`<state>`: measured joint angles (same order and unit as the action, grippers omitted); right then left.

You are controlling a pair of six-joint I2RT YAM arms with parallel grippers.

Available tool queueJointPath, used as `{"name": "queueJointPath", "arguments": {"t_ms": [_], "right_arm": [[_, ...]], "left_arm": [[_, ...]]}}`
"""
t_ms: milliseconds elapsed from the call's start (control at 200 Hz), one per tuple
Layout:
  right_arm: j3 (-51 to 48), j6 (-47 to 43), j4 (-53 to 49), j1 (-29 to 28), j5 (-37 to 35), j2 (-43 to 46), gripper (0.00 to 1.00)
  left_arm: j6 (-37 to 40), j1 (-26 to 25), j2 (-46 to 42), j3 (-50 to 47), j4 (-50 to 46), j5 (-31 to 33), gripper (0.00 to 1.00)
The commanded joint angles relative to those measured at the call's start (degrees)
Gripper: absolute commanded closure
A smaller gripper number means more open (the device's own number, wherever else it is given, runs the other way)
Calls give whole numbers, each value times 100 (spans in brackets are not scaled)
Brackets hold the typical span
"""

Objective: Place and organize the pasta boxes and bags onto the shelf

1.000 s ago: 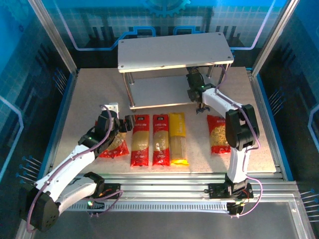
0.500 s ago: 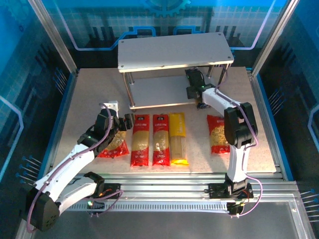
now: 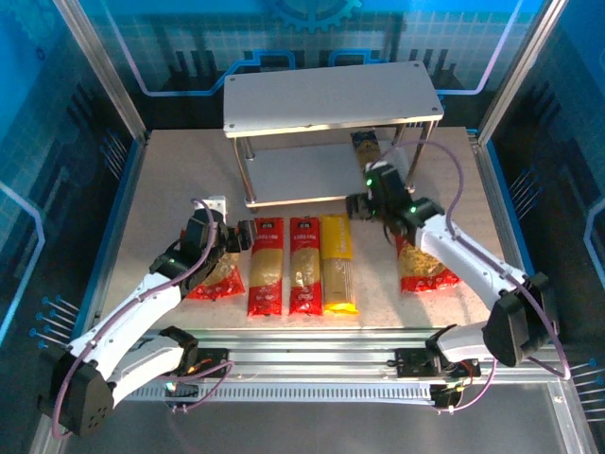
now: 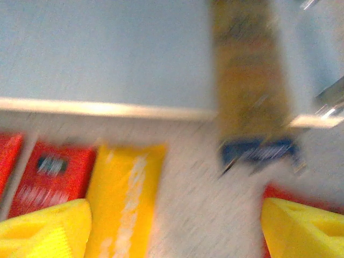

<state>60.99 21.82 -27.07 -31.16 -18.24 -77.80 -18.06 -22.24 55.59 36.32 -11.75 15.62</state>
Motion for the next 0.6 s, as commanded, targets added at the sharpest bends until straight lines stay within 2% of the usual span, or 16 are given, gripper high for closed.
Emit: {"name": "queueJointPath", "arguments": {"t_ms": [0,95,210,385,595], "right_arm": [[-566,1052,-669,-609,529,-3,17],[-856,1639,-674,-1045,523,-121,16],[-1028,2041,-549,-1281,653,-476,12],[-896,2135,-239,-1540,826,-1017,0],[-686,2177,-377,-1562,580,-1571,0]], "left_arm": [[-95,9,166,-126,162,-165,14],[-149,-8,263,-150,207,-207,14],[-167,-8,285,-177,226,-244,14],[-150,-2,229,-155,164,-252,14],[-121,1,148,-177,96,-189,14]]}}
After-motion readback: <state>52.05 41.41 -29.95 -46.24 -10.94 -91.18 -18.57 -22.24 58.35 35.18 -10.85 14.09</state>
